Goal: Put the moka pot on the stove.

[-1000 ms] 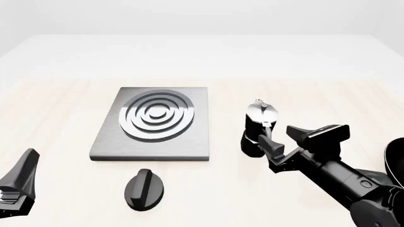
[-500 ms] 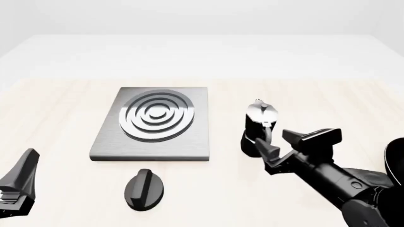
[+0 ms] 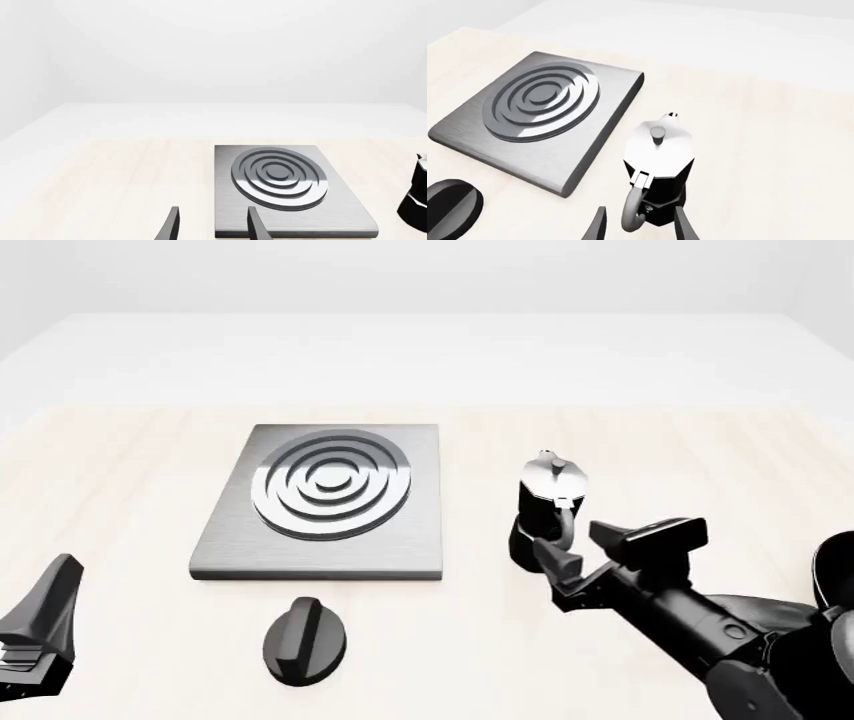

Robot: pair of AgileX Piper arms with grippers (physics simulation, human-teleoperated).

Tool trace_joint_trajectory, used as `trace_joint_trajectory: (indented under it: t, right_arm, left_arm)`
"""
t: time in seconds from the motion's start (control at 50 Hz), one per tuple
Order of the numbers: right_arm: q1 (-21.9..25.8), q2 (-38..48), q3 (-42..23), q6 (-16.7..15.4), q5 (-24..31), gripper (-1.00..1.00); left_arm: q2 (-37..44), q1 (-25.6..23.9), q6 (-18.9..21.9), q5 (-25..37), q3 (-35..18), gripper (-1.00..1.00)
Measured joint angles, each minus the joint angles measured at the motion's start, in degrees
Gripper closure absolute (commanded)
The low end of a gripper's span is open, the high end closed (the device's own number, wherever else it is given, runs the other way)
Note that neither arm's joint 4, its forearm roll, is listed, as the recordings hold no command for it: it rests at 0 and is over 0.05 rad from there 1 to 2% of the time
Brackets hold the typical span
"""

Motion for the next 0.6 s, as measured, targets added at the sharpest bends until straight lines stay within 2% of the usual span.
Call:
trace_joint_trajectory:
  t: [0.6]
  right_arm:
    - [-0.12, 4.99, -0.06, 0.76, -3.8, -1.0]
  left_arm:
    - [0.0, 0.0, 0.0, 0.0, 0.0, -1.0]
